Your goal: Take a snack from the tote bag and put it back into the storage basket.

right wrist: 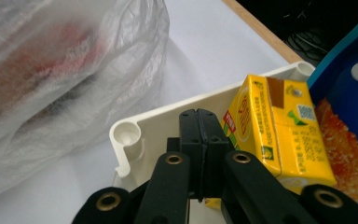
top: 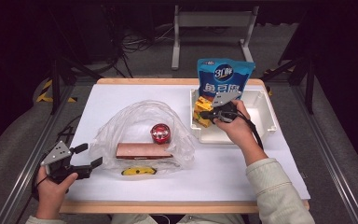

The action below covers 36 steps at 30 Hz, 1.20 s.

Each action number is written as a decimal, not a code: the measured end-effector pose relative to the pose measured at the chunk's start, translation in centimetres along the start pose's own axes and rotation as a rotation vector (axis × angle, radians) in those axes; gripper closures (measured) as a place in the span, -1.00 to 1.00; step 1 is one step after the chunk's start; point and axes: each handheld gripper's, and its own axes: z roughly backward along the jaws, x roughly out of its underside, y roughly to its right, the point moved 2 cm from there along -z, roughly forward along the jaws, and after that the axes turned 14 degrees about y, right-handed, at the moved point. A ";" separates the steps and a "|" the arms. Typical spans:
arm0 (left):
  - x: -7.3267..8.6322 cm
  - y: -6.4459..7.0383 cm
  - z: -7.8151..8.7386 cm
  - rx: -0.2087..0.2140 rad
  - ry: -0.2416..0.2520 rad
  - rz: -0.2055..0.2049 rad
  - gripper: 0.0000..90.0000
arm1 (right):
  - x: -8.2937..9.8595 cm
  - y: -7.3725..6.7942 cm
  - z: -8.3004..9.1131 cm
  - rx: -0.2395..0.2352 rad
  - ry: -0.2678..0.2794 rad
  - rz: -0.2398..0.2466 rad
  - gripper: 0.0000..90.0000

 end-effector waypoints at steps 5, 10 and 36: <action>0.0 0.0 0.0 0.001 0.003 -0.001 -0.63 | 0.6 0.0 -0.2 0.000 -0.026 -0.009 1.00; 0.0 0.0 0.0 0.001 -0.001 0.000 -0.63 | 1.6 0.3 -0.3 0.002 -0.054 -0.027 1.00; 0.0 0.0 0.1 -0.002 0.000 -0.003 -0.63 | 4.5 1.5 -1.1 0.071 -0.136 -0.081 1.00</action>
